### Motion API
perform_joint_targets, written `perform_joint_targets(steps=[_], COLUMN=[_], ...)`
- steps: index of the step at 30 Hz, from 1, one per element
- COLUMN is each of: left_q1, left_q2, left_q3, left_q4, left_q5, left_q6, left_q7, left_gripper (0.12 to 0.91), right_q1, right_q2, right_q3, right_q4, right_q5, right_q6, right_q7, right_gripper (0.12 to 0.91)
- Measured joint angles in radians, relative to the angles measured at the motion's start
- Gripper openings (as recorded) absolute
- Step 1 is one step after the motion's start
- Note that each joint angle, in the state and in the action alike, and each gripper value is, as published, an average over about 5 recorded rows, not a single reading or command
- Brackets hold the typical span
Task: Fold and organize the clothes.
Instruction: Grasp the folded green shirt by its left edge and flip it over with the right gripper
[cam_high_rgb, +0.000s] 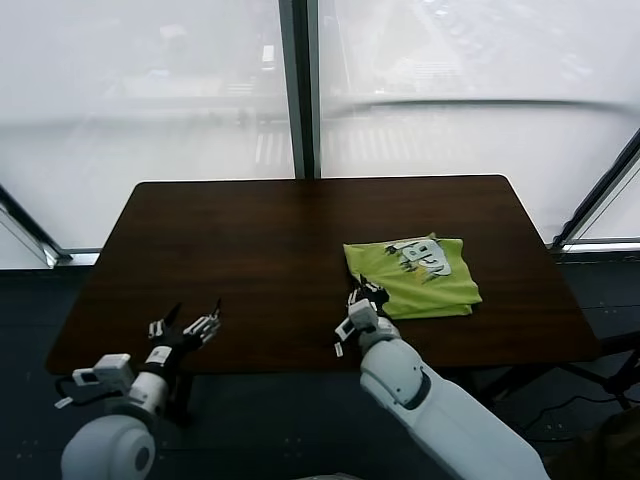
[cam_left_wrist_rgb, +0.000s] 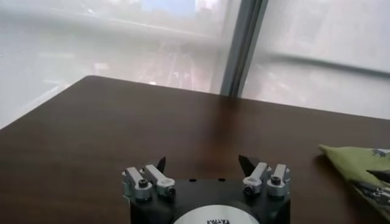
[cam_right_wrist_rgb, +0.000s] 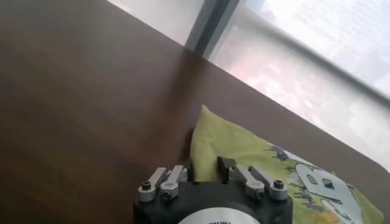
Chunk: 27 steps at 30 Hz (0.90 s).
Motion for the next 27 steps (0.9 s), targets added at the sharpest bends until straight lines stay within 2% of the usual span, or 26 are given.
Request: perform_joint_targets(steps=[3, 7, 13, 19, 22, 25, 27], left_q1=[-0.004, -0.015, -0.021, -0.007, 0.006, 0.02, 0.023], left_q2=[0.003, 0.014, 0.05, 0.083, 0.081, 0.072, 0.064], left_q3=[-0.013, -0.047, -0.136, -0.241, -0.281, -0.306, -0.313], left_q4=[0.008, 0.018, 0.032, 0.032, 0.029, 0.027, 0.029], left_q5=[-0.016, -0.06, -0.139, -0.197, -0.201, -0.202, -0.201], left_q6=[-0.003, -0.001, 0.008, 0.015, 0.014, 0.008, 0.004], left_q7=[-0.004, -0.014, -0.03, -0.038, -0.036, -0.031, -0.028], left_gripper=[0.907, 0.907, 0.907, 0.907, 0.907, 0.907, 0.907], right_q1=[-0.001, 0.008, 0.049, 0.129, 0.173, 0.202, 0.207], right_q2=[0.003, 0.022, 0.089, 0.204, 0.259, 0.284, 0.274], right_q3=[0.012, 0.018, 0.012, 0.012, 0.029, 0.059, 0.087], right_q4=[0.009, 0.016, 0.022, 0.024, 0.028, 0.038, 0.042], right_q5=[0.044, 0.146, 0.333, 0.528, 0.625, 0.701, 0.718], right_q6=[0.065, 0.149, 0.245, 0.298, 0.316, 0.318, 0.307], right_q7=[-0.045, -0.086, -0.144, -0.167, -0.163, -0.146, -0.138], right_gripper=[0.173, 0.167, 0.167, 0.167, 0.167, 0.167, 0.167])
